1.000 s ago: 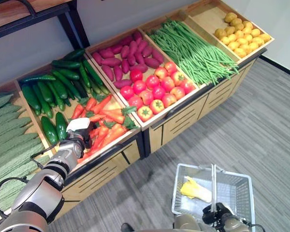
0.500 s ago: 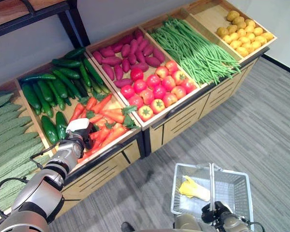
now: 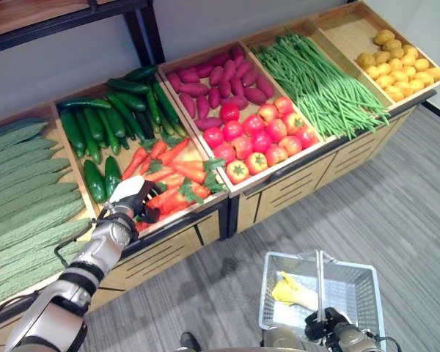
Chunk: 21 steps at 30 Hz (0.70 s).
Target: Get the vegetables into the basket
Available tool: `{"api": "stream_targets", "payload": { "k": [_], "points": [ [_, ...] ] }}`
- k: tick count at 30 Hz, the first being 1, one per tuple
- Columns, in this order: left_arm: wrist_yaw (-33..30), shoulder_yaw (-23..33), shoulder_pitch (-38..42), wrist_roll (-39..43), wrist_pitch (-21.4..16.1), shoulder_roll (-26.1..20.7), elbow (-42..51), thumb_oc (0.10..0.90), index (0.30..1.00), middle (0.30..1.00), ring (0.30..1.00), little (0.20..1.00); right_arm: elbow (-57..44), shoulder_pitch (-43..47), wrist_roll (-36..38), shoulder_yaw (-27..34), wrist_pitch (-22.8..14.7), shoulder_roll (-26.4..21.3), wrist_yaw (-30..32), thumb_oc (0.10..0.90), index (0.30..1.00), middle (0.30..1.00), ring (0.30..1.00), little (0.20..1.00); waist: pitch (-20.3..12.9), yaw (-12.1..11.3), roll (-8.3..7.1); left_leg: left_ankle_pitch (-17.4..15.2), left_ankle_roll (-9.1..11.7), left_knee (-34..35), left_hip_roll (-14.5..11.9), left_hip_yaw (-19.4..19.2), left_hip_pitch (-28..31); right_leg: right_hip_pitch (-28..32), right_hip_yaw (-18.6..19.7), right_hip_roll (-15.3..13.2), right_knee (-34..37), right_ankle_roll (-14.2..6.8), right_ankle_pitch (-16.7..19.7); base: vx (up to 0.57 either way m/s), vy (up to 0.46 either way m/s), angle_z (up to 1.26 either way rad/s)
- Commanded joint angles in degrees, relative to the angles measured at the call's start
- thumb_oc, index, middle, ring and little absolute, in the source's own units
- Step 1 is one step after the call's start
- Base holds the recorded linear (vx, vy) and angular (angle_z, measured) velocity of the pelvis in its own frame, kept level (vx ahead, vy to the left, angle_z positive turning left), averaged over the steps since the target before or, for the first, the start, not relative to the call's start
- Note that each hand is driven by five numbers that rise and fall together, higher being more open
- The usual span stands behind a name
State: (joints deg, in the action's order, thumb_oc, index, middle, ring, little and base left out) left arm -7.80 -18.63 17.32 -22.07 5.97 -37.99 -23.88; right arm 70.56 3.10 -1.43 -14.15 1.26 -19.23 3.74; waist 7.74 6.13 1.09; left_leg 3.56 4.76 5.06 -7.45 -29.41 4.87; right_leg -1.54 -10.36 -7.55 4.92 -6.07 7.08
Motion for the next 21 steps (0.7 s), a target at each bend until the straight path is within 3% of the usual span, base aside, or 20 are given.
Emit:
{"api": "stream_targets", "payload": {
  "k": [1, 6, 14, 21],
  "points": [
    [-6.0, 10.2, -1.1, -4.2, -1.1, -5.0, 8.3, 0.4, 0.3, 0.3, 0.3, 0.3, 3.2, -4.1, -1.8, -0.4, 1.2, 0.4, 0.3, 0.4, 0.3, 0.3, 0.3, 0.3, -4.2, -1.4, -1.58, -1.3, 2.4, -0.1, 0.4, 4.2, 2.0, -1.3, 0.2, -1.3, -1.8, -3.9, 1.3, 0.01, 0.027, 0.08],
    [-7.5, 17.6, -7.8, -6.2, -1.0, -3.8, 15.6, 0.4, 0.3, 0.3, 0.3, 0.3, 3.4, -5.2, -2.4, 0.3, 1.3, 1.1, -0.2, 0.4, 0.3, 0.3, 0.3, 0.3, -5.1, -2.5, -2.89, -1.8, 2.0, -0.1, 0.8, 4.6, 2.6, -0.4, -0.2, -1.5, -2.0, -3.9, 1.1, 0.01, 0.024, 0.08],
    [-8.4, 21.9, -10.8, -7.6, -1.2, -3.8, 19.8, 0.4, 0.3, 0.3, 0.3, 0.3, 3.6, -6.3, -2.9, 0.0, 1.3, 1.9, -0.7, 0.4, 0.3, 0.3, 0.3, 0.3, -5.6, -3.2, -4.22, -2.2, 1.6, -0.1, 0.9, 4.8, 2.7, -0.3, -0.6, -1.5, -2.0, -4.0, 1.2, 0.0, 0.01, 0.03],
    [-9.6, 25.1, -14.1, -5.9, -4.2, -1.5, 29.4, 0.4, 0.3, 0.3, 0.3, 0.3, 3.8, -6.4, -3.0, -0.3, 0.9, 2.4, -0.2, 0.4, 0.3, 0.3, 0.3, 0.3, -5.7, -4.1, -4.75, -2.5, 1.4, -0.1, 1.2, 5.1, 3.1, 0.3, -1.1, -2.0, -1.9, -4.1, 1.3, 0.0, 0.0, 0.0]
  ]
}}
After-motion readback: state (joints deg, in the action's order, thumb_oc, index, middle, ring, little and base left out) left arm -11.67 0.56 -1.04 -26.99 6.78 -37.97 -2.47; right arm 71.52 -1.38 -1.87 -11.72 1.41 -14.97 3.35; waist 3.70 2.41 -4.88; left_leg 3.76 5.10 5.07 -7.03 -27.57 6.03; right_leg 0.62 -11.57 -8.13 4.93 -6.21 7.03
